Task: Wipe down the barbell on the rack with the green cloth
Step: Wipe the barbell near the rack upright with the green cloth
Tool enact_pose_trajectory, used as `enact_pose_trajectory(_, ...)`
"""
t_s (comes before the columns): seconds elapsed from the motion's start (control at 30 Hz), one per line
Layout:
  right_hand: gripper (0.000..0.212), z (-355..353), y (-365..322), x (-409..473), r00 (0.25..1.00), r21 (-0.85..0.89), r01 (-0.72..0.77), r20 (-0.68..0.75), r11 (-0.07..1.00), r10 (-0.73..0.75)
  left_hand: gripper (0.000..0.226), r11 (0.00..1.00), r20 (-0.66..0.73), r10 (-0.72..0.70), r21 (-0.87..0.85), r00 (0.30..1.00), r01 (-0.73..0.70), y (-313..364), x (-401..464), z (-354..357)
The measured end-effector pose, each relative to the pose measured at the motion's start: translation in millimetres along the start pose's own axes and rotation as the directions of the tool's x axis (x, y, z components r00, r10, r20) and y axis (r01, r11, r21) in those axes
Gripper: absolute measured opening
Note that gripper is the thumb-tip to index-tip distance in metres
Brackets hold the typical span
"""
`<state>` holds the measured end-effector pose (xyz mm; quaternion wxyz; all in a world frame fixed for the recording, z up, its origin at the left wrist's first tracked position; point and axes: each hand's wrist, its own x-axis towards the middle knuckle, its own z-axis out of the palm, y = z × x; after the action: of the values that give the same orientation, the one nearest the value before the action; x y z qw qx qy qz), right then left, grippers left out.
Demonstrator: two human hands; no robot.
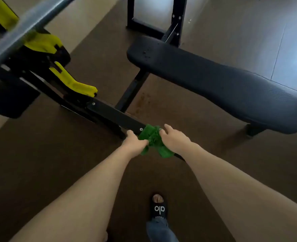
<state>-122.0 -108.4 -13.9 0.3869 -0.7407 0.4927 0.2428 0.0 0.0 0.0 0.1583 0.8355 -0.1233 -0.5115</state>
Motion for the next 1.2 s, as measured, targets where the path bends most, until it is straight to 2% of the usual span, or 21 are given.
enact_pose_trajectory(0.07, 0.064, 2, -4, 5, 1.0, 0.038, 0.012, -0.018, 0.999, -0.011, 0.081, 0.996, -0.037, 0.0, -0.086, 0.999, -0.003, 2, 6, 2)
enact_pose_trajectory(0.2, 0.056, 11, -13, 9, 0.997, 0.104, 0.044, -0.072, 0.994, -0.037, 0.088, 0.97, -0.032, -0.026, -0.242, 0.999, 0.018, 0, 14, 4)
enact_pose_trajectory(0.27, 0.052, 11, -15, 7, 0.993, 0.079, 0.057, -0.11, 0.995, -0.048, 0.07, 0.98, -0.021, -0.011, -0.201, 1.0, 0.007, -3, 14, 5)
enact_pose_trajectory(0.33, 0.048, 8, -17, 6, 0.989, 0.073, 0.078, -0.128, 0.994, -0.069, 0.041, 0.992, 0.026, 0.023, -0.122, 0.999, -0.019, -3, 9, 4)
enact_pose_trajectory(0.4, 0.043, 0, -19, 1, 0.984, 0.043, 0.132, -0.124, 0.99, -0.125, 0.022, 0.992, 0.083, 0.063, -0.119, 0.995, -0.053, -3, 6, 0)
enact_pose_trajectory(0.43, 0.042, -4, -21, -2, 0.98, 0.028, 0.168, -0.109, 0.985, -0.164, 0.021, 0.99, 0.094, 0.083, -0.125, 0.992, -0.071, -1, 2, -4)
enact_pose_trajectory(0.5, 0.053, -15, -29, -11, 0.964, -0.032, 0.259, -0.057, 0.965, -0.26, 0.026, 0.985, 0.104, 0.137, -0.122, 0.985, -0.124, 6, -8, -16)
enact_pose_trajectory(0.6, 0.064, -39, -52, -32, 0.918, -0.211, 0.394, 0.044, 0.894, -0.394, 0.028, 0.968, 0.119, 0.249, -0.069, 0.961, -0.242, 17, -32, -40)
enact_pose_trajectory(0.67, 0.06, -52, -68, -45, 0.885, -0.343, 0.463, 0.129, 0.817, -0.447, 0.028, 0.95, 0.096, 0.31, 0.013, 0.946, -0.312, 23, -53, -60)
enact_pose_trajectory(0.77, 0.053, -71, -97, -75, 0.87, -0.474, 0.491, 0.212, 0.731, -0.446, 0.028, 0.919, 0.038, 0.377, 0.107, 0.925, -0.379, 30, -93, -94)
enact_pose_trajectory(0.83, 0.015, -84, -121, -102, 0.858, -0.524, 0.505, 0.22, 0.685, -0.464, 0.027, 0.901, -0.01, 0.412, 0.153, 0.911, -0.405, 32, -121, -120)
enact_pose_trajectory(0.87, 0.011, -89, -130, -114, 0.856, -0.537, 0.508, 0.221, 0.674, -0.468, 0.026, 0.894, -0.03, 0.42, 0.184, 0.907, -0.408, 31, -134, -132)
enact_pose_trajectory(0.93, 0.024, -99, -153, -138, 0.855, -0.557, 0.508, 0.232, 0.657, -0.464, 0.025, 0.887, -0.068, 0.423, 0.233, 0.904, -0.398, 25, -161, -157)
enact_pose_trajectory(1.0, 0.017, -103, -174, -159, 0.856, -0.534, 0.51, 0.237, 0.675, -0.459, 0.025, 0.884, -0.105, 0.427, 0.26, 0.898, -0.389, 16, -185, -177)
enact_pose_trajectory(1.1, 0.014, -104, -207, -194, 0.852, -0.36, 0.521, 0.278, 0.774, -0.444, 0.025, 0.883, -0.152, 0.429, 0.279, 0.89, -0.378, -2, -221, -206)
enact_pose_trajectory(1.2, 0.03, -102, -237, -228, 0.851, -0.25, 0.501, 0.318, 0.829, -0.418, 0.027, 0.855, -0.174, 0.447, 0.371, 0.877, -0.362, -23, -255, -234)
